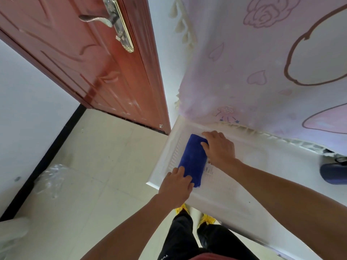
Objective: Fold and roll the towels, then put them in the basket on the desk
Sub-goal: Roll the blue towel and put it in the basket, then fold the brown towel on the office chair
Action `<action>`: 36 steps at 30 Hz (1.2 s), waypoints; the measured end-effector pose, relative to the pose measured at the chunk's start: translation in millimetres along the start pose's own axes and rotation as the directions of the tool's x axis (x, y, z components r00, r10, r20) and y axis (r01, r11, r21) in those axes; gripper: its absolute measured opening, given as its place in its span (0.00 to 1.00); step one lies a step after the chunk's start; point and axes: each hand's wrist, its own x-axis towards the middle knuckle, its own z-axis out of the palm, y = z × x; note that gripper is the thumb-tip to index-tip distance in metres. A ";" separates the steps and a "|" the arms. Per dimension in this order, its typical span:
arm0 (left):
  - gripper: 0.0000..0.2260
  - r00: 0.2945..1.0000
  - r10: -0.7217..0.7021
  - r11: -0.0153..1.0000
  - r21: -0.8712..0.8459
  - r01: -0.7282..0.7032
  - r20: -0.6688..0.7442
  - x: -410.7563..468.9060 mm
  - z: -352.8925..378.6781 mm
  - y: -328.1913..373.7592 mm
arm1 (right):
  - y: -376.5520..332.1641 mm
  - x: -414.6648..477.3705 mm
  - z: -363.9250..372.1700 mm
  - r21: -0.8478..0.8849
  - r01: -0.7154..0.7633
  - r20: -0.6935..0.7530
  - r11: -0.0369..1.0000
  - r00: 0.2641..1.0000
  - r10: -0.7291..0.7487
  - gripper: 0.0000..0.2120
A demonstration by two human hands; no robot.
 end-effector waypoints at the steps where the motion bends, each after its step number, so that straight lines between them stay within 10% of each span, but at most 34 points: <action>1: 0.14 0.998 0.058 0.996 0.063 -0.060 0.027 1.4 -0.4 -1.5 | 1.3 -4.7 -1.6 -0.039 0.085 -0.006 0.996 0.996 -0.085 0.17; 5: 0.15 0.977 0.161 0.975 0.132 -0.180 0.143 6.8 -7.4 -5.8 | 6.8 -8.0 11.4 -0.074 0.265 0.224 0.961 0.944 -0.243 0.26; 17: 0.19 0.982 0.052 0.997 0.047 -0.061 0.181 3.4 -15.7 -2.8 | 12.5 15.4 6.5 0.083 0.177 0.434 0.981 0.879 -0.196 0.25; 24: 0.15 0.926 -0.217 0.970 -0.173 0.170 -0.308 -70.9 -11.6 -1.4 | 3.1 9.2 -43.5 0.054 0.362 0.164 0.931 0.916 -0.366 0.16; 28: 0.13 0.788 -0.578 0.797 -0.357 0.487 -0.215 -125.6 3.0 4.7 | -38.2 -16.0 -52.7 0.097 0.529 0.048 0.843 0.843 -0.535 0.16; 36: 0.15 0.383 -0.924 0.344 -0.434 0.833 0.004 -327.7 66.4 68.8 | -212.2 -160.6 -22.7 0.094 0.936 0.214 0.340 0.315 -0.925 0.17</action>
